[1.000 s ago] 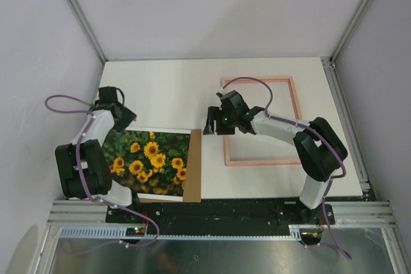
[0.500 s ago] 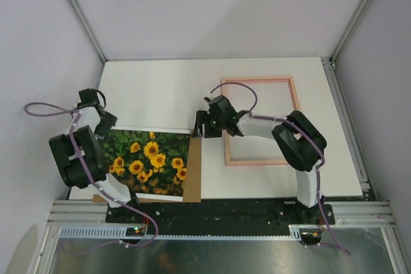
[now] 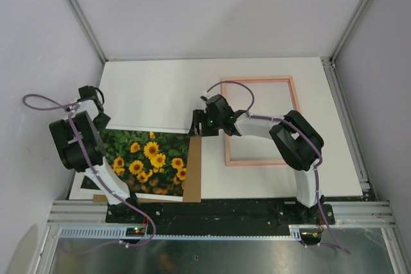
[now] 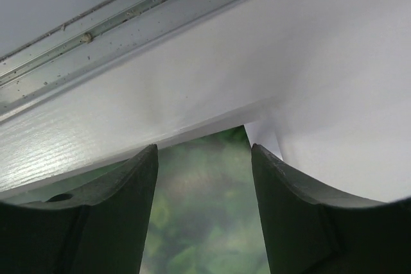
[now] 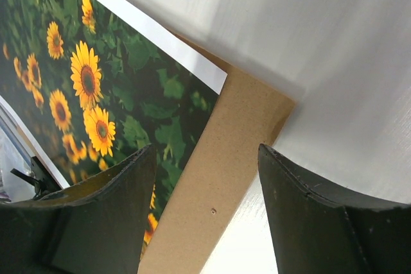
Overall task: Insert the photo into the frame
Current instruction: Pick up the photo from the backboard.
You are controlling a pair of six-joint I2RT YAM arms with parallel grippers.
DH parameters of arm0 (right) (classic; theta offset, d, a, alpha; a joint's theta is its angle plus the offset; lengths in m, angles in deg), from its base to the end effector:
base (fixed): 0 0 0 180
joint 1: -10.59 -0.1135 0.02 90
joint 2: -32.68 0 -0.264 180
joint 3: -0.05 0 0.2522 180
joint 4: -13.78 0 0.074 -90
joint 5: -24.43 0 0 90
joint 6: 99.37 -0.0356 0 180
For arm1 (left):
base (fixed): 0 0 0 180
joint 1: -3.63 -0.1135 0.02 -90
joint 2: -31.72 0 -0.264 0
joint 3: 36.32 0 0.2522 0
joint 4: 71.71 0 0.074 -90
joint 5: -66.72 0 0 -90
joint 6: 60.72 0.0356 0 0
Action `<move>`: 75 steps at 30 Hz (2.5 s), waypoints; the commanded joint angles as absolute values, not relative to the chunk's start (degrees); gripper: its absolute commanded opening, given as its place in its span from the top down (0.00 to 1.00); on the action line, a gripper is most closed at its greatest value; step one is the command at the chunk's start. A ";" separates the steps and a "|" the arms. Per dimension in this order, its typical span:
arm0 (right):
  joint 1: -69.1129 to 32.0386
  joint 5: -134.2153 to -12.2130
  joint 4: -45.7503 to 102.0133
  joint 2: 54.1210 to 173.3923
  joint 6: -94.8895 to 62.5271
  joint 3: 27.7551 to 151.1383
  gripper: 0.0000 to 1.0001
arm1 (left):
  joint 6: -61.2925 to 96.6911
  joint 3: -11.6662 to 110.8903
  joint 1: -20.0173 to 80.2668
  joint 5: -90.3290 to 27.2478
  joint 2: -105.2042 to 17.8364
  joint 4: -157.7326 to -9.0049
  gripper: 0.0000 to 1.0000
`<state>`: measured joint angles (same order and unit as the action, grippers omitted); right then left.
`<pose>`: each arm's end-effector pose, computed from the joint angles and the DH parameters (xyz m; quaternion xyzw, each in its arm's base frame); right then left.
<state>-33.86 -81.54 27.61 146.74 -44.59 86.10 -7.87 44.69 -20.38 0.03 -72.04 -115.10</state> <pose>0.3008 0.3088 0.1639 -0.1292 0.8966 0.3562 0.2290 0.3218 0.1588 0.1748 -0.5234 0.8037 0.1732 0.2237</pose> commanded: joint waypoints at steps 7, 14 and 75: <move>-34.49 -81.87 24.47 148.64 -43.61 88.34 0.31 | -5.78 46.39 -21.01 -2.63 -76.79 -113.91 0.35; -34.49 -81.88 22.76 149.87 -44.00 88.38 0.28 | -6.11 45.36 -20.14 -7.05 -77.05 -113.61 0.35; -32.79 -98.16 -3.04 152.79 -64.87 82.65 0.35 | -5.48 44.26 -13.96 -10.52 -78.78 -113.41 0.36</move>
